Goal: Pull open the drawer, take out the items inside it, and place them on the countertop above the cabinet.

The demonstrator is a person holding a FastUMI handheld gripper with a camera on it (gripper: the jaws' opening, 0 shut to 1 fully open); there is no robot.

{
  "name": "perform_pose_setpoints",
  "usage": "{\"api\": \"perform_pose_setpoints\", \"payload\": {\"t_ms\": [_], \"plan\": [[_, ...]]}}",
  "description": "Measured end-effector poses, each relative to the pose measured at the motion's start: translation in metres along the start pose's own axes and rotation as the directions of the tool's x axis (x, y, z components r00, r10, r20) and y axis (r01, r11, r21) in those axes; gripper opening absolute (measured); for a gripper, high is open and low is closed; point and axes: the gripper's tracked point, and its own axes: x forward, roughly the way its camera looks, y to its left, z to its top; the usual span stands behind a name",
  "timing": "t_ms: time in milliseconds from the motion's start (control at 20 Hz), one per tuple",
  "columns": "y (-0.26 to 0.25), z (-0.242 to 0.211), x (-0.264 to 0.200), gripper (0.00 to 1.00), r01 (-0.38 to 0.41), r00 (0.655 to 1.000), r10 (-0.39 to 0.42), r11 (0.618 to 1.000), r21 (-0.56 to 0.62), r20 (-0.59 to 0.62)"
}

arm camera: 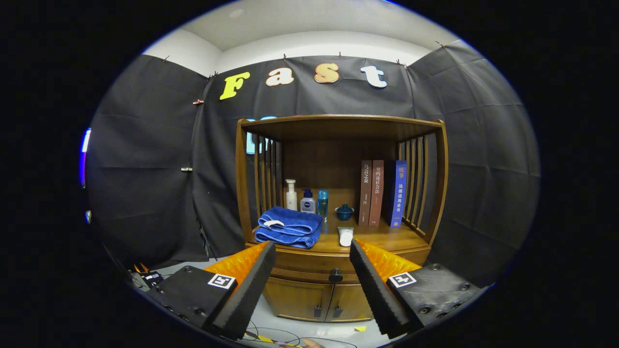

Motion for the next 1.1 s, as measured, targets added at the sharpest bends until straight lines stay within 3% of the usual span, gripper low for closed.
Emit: {"api": "perform_pose_setpoints", "payload": {"t_ms": [1100], "plan": [[-0.011,-0.005,0.004,0.99,0.011,1.0,-0.011,1.0,0.015,-0.017]]}}
